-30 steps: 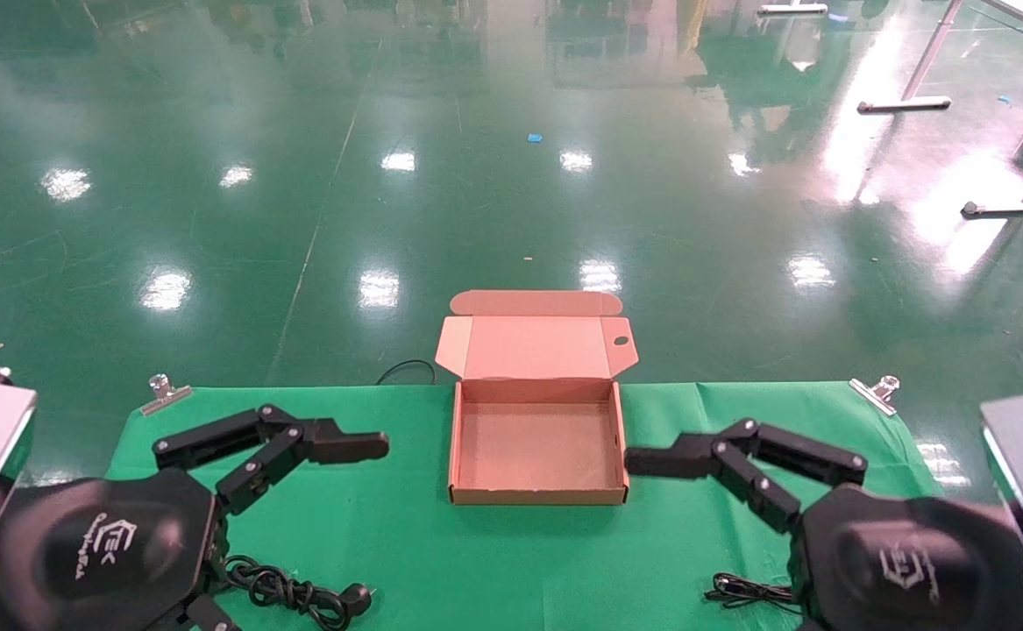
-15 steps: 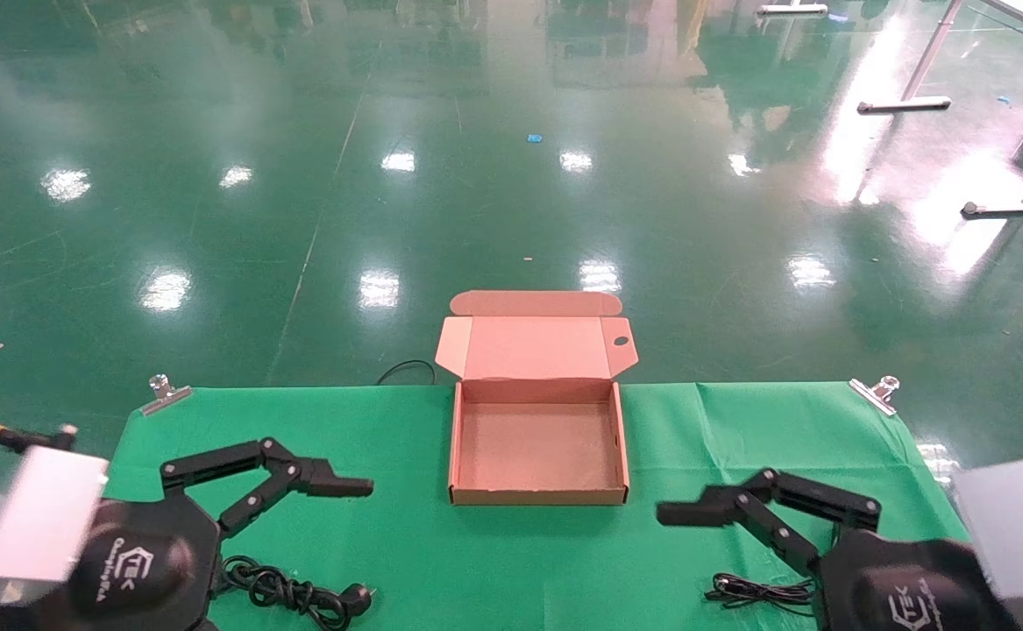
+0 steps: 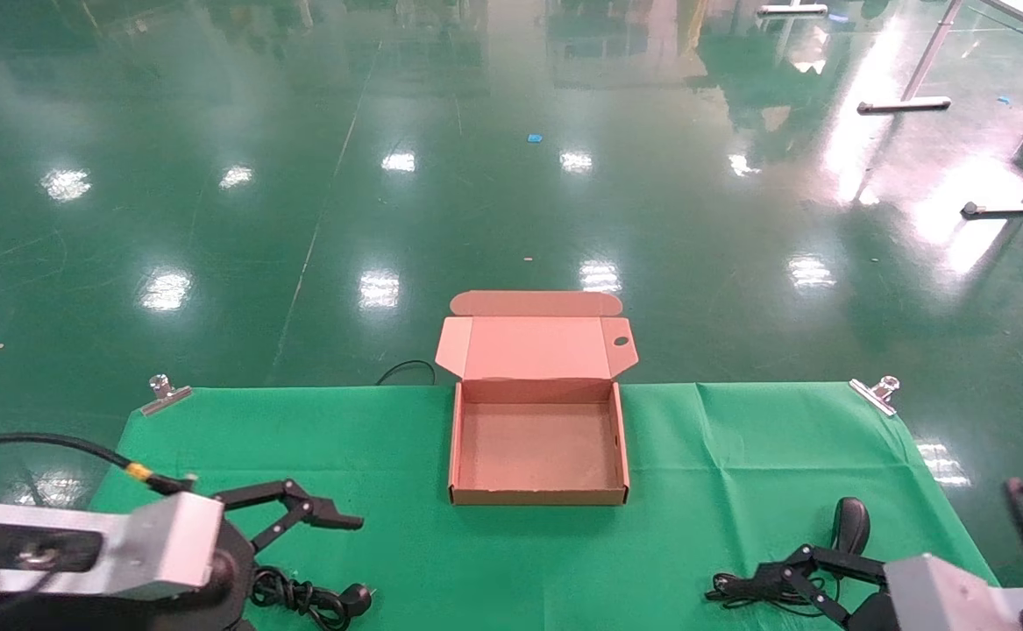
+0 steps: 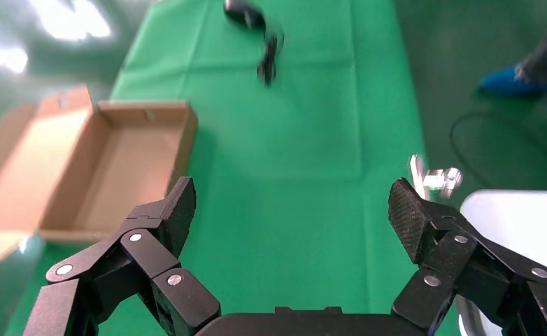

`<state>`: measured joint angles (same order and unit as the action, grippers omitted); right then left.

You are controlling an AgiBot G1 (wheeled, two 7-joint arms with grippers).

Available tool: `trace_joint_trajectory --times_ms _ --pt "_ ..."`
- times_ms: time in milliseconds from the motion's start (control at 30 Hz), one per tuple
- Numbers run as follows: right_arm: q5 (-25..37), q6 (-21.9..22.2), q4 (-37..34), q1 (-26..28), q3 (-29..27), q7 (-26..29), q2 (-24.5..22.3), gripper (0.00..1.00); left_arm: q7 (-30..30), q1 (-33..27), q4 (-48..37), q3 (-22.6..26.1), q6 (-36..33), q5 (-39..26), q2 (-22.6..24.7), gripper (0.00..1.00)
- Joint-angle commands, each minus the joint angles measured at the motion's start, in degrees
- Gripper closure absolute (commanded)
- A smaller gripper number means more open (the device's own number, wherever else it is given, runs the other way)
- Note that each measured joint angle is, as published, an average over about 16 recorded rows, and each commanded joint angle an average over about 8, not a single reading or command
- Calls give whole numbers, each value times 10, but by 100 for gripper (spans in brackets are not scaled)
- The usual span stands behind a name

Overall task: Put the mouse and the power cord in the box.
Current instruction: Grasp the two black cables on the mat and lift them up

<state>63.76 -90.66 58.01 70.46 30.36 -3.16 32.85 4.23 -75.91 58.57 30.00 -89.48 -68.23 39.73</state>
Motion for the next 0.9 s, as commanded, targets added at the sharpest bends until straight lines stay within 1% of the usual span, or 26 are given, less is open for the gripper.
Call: trace_joint_trajectory --times_ms 33,167,300,467,567,667,800,900 --pt "19 -1 -22 15 20 -15 5 0 17 -10 -26 13 0 -22 12 0" --pt "80 2 -84 59 63 -61 25 0 63 -42 -92 42 3 -71 44 0" --pt "157 9 -156 107 106 -115 53 0 119 -78 -164 72 10 -128 81 0" --pt "254 38 -248 163 152 -186 101 0 189 -115 -259 110 29 -198 131 0" --pt "305 75 -296 190 174 -227 134 0 221 -129 -322 125 53 -226 158 0" --pt "345 125 -338 208 191 -263 166 0 245 -135 -383 130 89 -242 177 0" --pt "381 185 -386 219 207 -303 206 0 269 -139 -445 132 150 -253 197 0" --pt "394 217 -420 220 213 -326 231 0 285 -142 -473 137 191 -265 208 0"
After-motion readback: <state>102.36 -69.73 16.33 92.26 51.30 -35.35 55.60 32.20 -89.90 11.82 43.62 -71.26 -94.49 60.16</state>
